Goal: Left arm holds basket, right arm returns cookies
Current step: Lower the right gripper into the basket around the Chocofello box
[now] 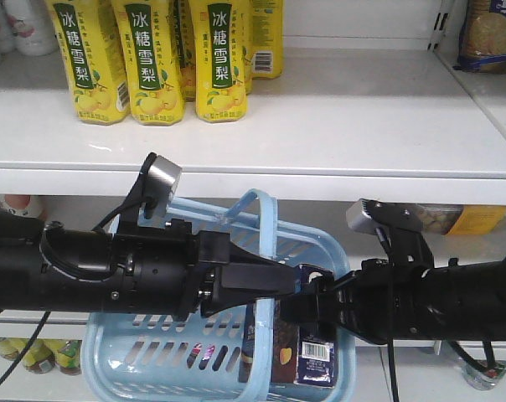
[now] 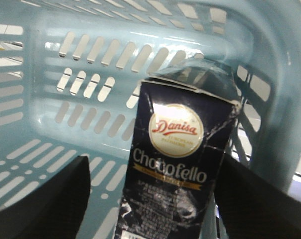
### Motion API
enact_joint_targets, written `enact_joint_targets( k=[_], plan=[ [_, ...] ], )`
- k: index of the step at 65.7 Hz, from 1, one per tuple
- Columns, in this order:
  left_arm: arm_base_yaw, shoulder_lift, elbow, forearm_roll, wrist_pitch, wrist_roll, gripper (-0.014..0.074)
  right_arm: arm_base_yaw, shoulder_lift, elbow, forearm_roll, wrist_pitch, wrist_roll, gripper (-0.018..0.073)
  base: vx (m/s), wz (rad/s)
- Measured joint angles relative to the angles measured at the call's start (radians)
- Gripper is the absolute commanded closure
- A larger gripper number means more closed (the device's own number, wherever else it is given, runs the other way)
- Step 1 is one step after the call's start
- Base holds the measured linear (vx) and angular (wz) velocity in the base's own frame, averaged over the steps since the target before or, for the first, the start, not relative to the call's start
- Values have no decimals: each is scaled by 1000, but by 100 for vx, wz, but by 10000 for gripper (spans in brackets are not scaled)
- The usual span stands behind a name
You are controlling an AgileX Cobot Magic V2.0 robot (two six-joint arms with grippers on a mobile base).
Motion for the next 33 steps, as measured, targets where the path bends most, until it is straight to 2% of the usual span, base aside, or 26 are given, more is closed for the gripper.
enact_joint_targets(
  k=[12, 33],
  plan=[
    [0, 0, 0, 0, 0, 0, 599, 1, 55, 0, 23, 14, -25, 74, 0, 0],
    [0, 1, 0, 12, -8, 0, 599, 2, 169, -6, 157, 18, -143, 88, 0, 0]
  ],
)
